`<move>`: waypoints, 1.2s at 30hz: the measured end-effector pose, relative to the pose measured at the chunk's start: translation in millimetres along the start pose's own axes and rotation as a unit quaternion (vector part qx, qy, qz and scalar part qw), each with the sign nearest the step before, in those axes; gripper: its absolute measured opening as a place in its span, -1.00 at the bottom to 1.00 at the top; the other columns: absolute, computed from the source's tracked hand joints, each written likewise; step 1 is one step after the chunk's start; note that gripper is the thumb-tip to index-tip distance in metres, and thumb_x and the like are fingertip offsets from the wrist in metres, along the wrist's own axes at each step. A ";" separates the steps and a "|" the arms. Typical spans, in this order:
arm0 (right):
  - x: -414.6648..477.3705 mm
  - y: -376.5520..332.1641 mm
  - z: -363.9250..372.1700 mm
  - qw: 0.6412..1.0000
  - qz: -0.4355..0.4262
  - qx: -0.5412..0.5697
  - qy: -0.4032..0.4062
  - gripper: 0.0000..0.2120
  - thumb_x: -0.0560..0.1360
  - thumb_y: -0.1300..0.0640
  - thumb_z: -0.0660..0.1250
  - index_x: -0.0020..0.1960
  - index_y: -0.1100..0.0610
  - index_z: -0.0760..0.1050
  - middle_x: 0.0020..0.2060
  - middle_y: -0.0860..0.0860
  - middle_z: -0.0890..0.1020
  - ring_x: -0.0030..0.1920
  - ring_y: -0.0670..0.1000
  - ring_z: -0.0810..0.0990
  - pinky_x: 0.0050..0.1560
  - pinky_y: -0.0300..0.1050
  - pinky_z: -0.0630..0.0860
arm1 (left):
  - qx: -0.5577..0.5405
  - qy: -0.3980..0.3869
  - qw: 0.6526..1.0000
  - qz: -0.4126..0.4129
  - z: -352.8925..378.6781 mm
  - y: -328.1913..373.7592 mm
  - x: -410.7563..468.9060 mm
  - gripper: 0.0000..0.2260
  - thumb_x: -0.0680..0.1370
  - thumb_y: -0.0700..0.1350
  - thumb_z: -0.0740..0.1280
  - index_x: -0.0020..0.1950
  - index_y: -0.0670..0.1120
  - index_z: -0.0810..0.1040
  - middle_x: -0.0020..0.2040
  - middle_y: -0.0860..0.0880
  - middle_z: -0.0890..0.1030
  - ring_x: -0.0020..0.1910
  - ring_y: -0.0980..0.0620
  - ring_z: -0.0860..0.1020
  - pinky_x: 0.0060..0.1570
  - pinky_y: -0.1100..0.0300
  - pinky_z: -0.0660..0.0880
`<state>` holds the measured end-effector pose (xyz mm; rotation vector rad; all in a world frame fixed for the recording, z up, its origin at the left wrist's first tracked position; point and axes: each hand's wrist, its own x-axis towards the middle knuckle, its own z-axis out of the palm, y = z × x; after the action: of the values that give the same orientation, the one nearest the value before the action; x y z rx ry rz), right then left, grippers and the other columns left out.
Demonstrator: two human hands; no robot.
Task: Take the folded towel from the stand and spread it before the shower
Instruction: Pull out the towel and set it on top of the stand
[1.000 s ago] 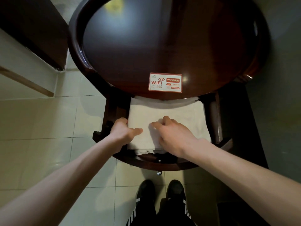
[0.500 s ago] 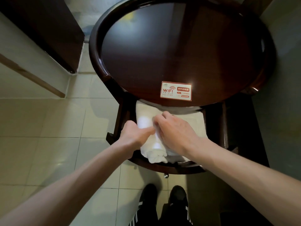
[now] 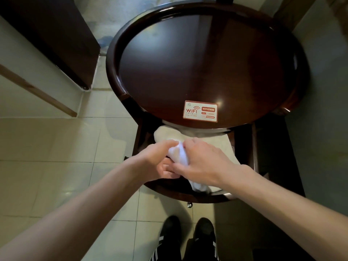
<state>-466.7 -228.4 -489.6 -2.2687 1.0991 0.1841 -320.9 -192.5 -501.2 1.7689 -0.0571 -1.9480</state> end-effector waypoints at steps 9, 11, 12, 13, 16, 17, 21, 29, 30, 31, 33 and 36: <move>-13.4 14.1 3.1 0.997 0.039 -0.026 0.053 -0.62 0.40 0.06 0.37 0.12 0.07 0.28 -0.06 0.04 0.51 -0.08 0.12 0.54 -0.22 -0.03 0.45 | 0.166 0.056 0.985 0.007 7.7 1.1 0.2 -0.55 0.58 0.21 0.06 -0.04 -0.15 0.50 -0.20 -0.13 0.71 -0.10 -0.12 0.65 -0.18 -0.05 0.55; -13.9 16.7 2.5 0.998 0.033 -0.019 0.057 -0.64 0.39 0.07 0.37 0.09 0.06 0.29 -0.09 0.03 0.51 -0.11 0.13 0.54 -0.22 -0.03 0.46 | 0.316 0.156 0.921 0.165 2.9 -7.1 -2.3 -0.61 0.55 0.16 0.09 -0.11 -0.12 0.51 -0.33 -0.08 0.67 -0.25 -0.09 0.63 -0.20 -0.05 0.58; -14.1 17.8 2.4 0.998 0.029 -0.014 0.056 -0.65 0.38 0.08 0.37 0.08 0.06 0.30 -0.11 0.02 0.51 -0.12 0.13 0.54 -0.22 -0.02 0.47 | 0.394 0.199 0.853 0.277 -2.3 -11.8 -2.9 -0.64 0.51 0.15 0.12 -0.14 -0.11 0.50 -0.36 -0.05 0.62 -0.30 -0.05 0.59 -0.23 -0.03 0.55; -14.5 18.7 2.6 0.998 0.025 -0.010 0.054 -0.66 0.38 0.09 0.37 0.08 0.06 0.30 -0.11 0.02 0.51 -0.12 0.12 0.54 -0.22 -0.02 0.47 | 0.459 0.220 0.772 0.381 -7.5 -14.6 -4.3 -0.70 0.48 0.14 0.18 -0.13 -0.07 0.50 -0.33 0.00 0.57 -0.31 0.01 0.54 -0.26 0.02 0.51; -15.8 20.3 3.9 0.998 0.019 -0.002 0.057 -0.65 0.37 0.09 0.35 0.08 0.05 0.31 -0.11 0.01 0.52 -0.10 0.13 0.53 -0.23 -0.04 0.42 | 0.582 0.172 0.593 0.530 -20.5 -14.3 -1.4 -0.57 0.38 0.06 0.39 0.18 -0.09 0.53 0.04 -0.03 0.55 0.01 -0.05 0.53 0.00 0.02 0.48; -16.1 20.5 4.3 0.998 0.017 0.001 0.060 -0.64 0.36 0.09 0.35 0.10 0.04 0.31 -0.10 0.00 0.52 -0.10 0.12 0.53 -0.24 -0.05 0.39 | 0.614 0.147 0.563 0.533 -23.1 -13.2 3.1 -0.46 0.33 0.05 0.45 0.27 -0.10 0.50 0.18 -0.08 0.53 0.16 -0.11 0.49 0.15 -0.01 0.43; -14.7 20.5 6.1 0.998 0.002 0.002 0.063 -0.57 0.36 0.09 0.35 0.18 0.03 0.33 -0.07 -0.01 0.55 -0.08 0.10 0.54 -0.23 -0.06 0.40 | 0.693 0.102 0.517 0.492 -27.6 -6.1 22.0 -0.22 0.29 0.12 0.51 0.45 -0.01 0.33 0.43 -0.06 0.35 0.43 -0.10 0.26 0.38 -0.02 0.15; -18.0 18.0 5.3 0.999 -0.023 0.010 0.048 -0.59 0.36 0.09 0.35 0.18 0.02 0.36 -0.05 -0.03 0.57 -0.08 0.06 0.56 -0.14 -0.02 0.52 | 0.712 0.091 0.482 0.502 -24.4 -4.7 34.7 -0.47 0.28 0.02 0.46 0.23 0.00 0.47 0.14 0.03 0.53 0.19 -0.06 0.45 0.17 -0.01 0.30; -18.4 17.4 4.5 0.999 -0.025 0.007 0.044 -0.60 0.37 0.09 0.35 0.17 0.03 0.36 -0.05 -0.03 0.57 -0.08 0.06 0.55 -0.15 -0.03 0.50 | 0.712 0.094 0.482 0.502 -25.6 -6.0 33.6 -0.48 0.26 0.00 0.46 0.20 0.00 0.49 0.11 0.03 0.55 0.15 -0.06 0.47 0.16 -0.02 0.31; -19.0 16.6 3.5 0.999 -0.029 0.004 0.039 -0.61 0.37 0.09 0.35 0.16 0.03 0.36 -0.05 -0.03 0.56 -0.09 0.06 0.55 -0.16 -0.03 0.49 | 0.711 0.098 0.482 0.502 -26.9 -7.5 31.9 -0.49 0.24 -0.01 0.45 0.18 0.00 0.51 0.08 0.03 0.56 0.12 -0.06 0.48 0.15 -0.03 0.32; -20.1 14.2 0.6 0.999 -0.041 -0.004 0.030 -0.62 0.37 0.08 0.35 0.15 0.02 0.35 -0.05 -0.03 0.56 -0.09 0.06 0.54 -0.18 -0.04 0.47 | 0.704 0.109 0.484 0.508 -28.7 -10.8 26.2 -0.52 0.22 -0.01 0.44 0.14 0.01 0.55 0.02 0.04 0.58 0.05 -0.07 0.51 0.11 -0.05 0.36; -20.7 9.9 -7.2 0.998 -0.060 -0.008 0.023 -0.63 0.38 0.05 0.37 0.15 0.01 0.36 -0.05 -0.04 0.56 -0.07 0.05 0.53 -0.16 -0.04 0.48 | 0.680 0.130 0.489 0.531 -30.1 -13.2 11.5 -0.57 0.20 -0.02 0.39 0.06 -0.02 0.61 -0.06 0.03 0.61 -0.05 -0.09 0.56 0.02 -0.05 0.43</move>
<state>-488.5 -223.4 -480.7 -2.3548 0.9828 0.0930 -297.2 -176.5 -521.0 1.7252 -2.4461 -0.3541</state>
